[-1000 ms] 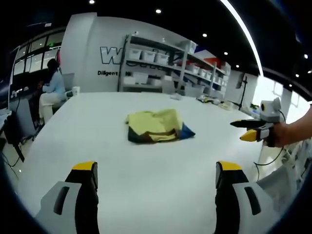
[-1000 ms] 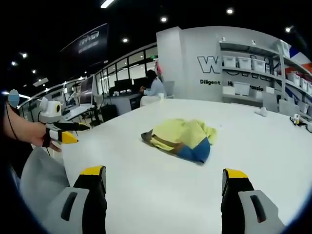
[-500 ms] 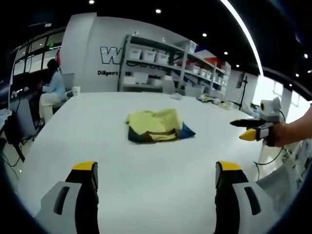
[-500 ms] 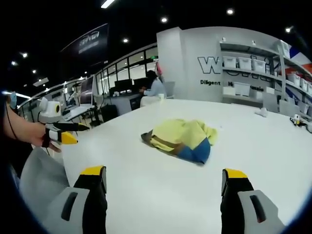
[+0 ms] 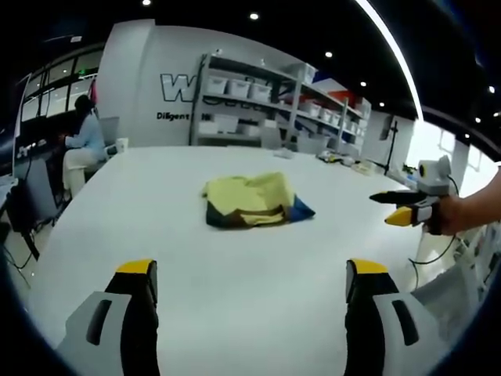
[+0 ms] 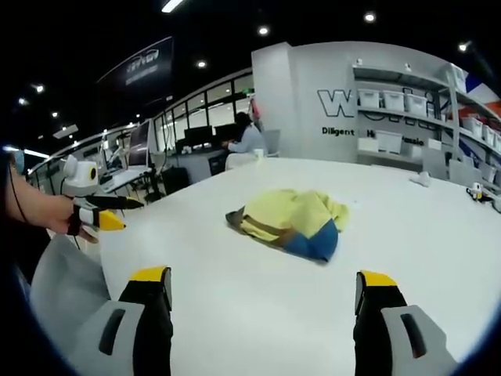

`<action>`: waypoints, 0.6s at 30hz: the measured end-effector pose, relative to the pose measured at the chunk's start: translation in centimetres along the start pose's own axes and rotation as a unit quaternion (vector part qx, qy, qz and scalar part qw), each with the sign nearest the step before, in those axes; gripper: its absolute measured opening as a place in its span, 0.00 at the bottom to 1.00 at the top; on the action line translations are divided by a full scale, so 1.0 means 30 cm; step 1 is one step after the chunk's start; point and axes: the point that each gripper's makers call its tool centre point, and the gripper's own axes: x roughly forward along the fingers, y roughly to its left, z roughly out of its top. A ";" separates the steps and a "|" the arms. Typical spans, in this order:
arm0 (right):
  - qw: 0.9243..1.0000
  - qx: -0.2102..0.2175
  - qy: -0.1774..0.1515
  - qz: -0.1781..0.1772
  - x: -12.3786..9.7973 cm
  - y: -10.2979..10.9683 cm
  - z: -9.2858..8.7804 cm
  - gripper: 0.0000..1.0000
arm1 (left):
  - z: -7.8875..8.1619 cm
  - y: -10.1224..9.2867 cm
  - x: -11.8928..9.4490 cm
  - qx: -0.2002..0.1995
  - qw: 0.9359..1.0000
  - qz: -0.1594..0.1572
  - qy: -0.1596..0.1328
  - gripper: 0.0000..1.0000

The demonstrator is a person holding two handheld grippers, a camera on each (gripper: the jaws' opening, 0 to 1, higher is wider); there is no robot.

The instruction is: Fold the garment on the visible template until the final outline fits inside the template.

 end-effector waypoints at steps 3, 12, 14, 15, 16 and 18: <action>1.000 0.001 0.001 -0.001 0.001 -0.004 -0.003 0.96 | -0.001 -0.001 0.006 0.001 1.000 -0.001 0.002 0.97; 1.000 0.002 0.000 0.001 0.009 -0.012 -0.004 0.96 | -0.001 -0.004 0.017 0.005 1.000 -0.003 0.007 0.97; 1.000 0.001 0.002 0.002 0.011 -0.014 -0.006 0.96 | 0.001 -0.003 0.018 0.005 1.000 -0.003 0.007 0.96; 1.000 0.001 0.002 0.002 0.011 -0.015 -0.006 0.95 | 0.001 -0.001 0.020 0.006 1.000 -0.003 0.008 0.96; 1.000 0.001 0.002 0.002 0.012 -0.018 -0.006 0.95 | 0.001 -0.001 0.021 0.006 1.000 -0.003 0.008 0.96; 1.000 0.001 0.002 0.002 0.015 -0.022 -0.007 0.95 | 0.002 -0.002 0.024 0.006 1.000 -0.003 0.008 0.96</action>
